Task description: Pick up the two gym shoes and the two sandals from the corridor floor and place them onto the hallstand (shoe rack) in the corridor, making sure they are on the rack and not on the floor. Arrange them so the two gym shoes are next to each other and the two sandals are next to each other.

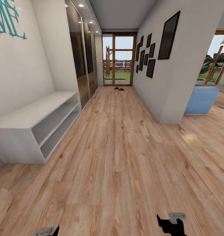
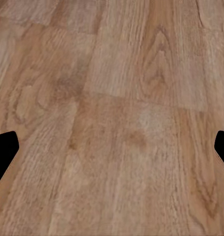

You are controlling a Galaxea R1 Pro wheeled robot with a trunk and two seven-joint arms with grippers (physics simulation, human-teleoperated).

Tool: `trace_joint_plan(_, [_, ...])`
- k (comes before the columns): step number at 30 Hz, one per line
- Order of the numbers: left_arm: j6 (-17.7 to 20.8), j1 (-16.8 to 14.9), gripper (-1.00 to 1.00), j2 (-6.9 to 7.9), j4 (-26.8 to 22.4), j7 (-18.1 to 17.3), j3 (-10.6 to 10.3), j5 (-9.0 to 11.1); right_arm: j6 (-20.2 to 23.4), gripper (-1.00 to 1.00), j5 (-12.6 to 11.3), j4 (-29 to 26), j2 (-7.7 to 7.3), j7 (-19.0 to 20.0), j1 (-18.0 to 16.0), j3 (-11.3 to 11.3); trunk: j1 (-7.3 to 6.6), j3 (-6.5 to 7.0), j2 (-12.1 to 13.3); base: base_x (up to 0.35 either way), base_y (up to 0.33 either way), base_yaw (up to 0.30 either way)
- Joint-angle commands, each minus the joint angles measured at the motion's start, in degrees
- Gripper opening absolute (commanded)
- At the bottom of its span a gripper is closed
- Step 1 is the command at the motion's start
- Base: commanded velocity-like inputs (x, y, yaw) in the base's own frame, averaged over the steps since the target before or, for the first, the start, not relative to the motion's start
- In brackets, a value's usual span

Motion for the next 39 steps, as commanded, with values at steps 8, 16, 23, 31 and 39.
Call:
trace_joint_plan(8, [0.0,0.0,1.0,0.04,0.3,-0.6,0.1,0.5,-0.2,1.0,0.0,0.0,0.05,0.3,0.0,-0.3,0.02,-0.05,0.0,0.339,0.0,0.0])
trace_joint_plan(16, [-0.1,0.0,1.0,0.05,0.8,-0.6,0.0,0.5,-0.2,1.0,-0.1,0.0,0.13,0.3,0.0,-0.3,0.02,-0.05,0.0,0.339,0.0,0.0])
trace_joint_plan(23, [-0.1,0.0,1.0,-0.06,0.9,-0.6,-0.2,-0.2,-0.2,1.0,0.0,0.1,0.18,0.3,0.0,-0.3,0.02,-0.05,0.0,0.339,0.0,0.0])
trace_joint_plan(31, [-0.1,0.0,1.0,-0.11,0.9,-0.5,-0.3,-2.6,-0.1,1.0,0.1,0.1,0.21,0.4,0.0,-0.3,0.02,-0.05,0.0,0.339,0.0,0.0])
trace_joint_plan(39, [-0.1,0.0,1.0,-0.14,0.9,-0.5,-0.3,-3.3,-0.1,1.0,0.2,0.1,0.19,0.4,0.0,-0.3,0.02,-0.05,0.0,0.339,0.0,0.0])
